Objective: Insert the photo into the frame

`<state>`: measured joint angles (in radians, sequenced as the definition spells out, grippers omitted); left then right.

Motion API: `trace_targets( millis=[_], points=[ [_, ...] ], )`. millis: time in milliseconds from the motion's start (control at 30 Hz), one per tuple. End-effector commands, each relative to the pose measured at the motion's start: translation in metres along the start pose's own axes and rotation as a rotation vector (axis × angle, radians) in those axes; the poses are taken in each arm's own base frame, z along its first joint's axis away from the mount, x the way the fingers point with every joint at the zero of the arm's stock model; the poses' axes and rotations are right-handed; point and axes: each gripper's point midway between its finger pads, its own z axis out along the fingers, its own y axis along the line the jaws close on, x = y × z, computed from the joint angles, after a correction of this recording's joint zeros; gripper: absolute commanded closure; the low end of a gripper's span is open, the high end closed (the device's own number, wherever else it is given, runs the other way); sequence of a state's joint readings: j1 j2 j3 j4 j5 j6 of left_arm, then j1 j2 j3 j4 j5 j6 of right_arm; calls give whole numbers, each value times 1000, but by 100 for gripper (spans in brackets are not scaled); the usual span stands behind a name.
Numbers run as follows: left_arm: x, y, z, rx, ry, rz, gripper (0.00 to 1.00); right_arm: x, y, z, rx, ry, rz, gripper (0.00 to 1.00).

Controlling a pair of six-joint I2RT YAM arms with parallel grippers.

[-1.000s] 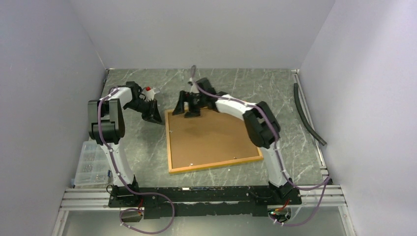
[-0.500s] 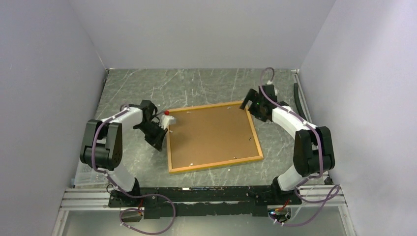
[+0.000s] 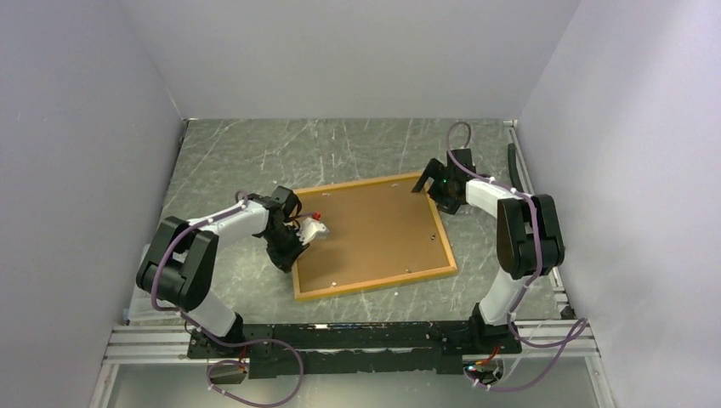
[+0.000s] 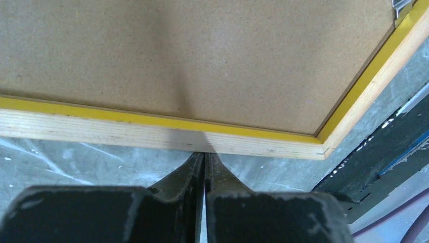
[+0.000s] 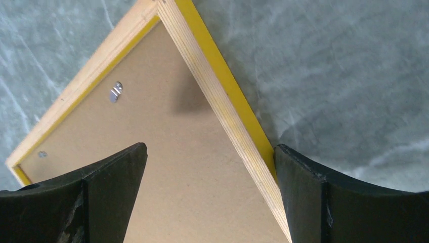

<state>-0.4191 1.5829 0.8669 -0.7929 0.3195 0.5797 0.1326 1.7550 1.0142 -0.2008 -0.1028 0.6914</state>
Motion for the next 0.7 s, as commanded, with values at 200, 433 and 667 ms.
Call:
trace_targets(
  millis=[200,433,667],
  points=[
    [-32,-33,27,57,7,123,90,5,84,42,-213,141,-61,0],
    [-64,-88,50,150,64,256,84,3,122,71,-212,171,-133,0],
    [-58,-102,25,192,84,268,58,-58,127,46,-146,13,-179,0]
  ],
)
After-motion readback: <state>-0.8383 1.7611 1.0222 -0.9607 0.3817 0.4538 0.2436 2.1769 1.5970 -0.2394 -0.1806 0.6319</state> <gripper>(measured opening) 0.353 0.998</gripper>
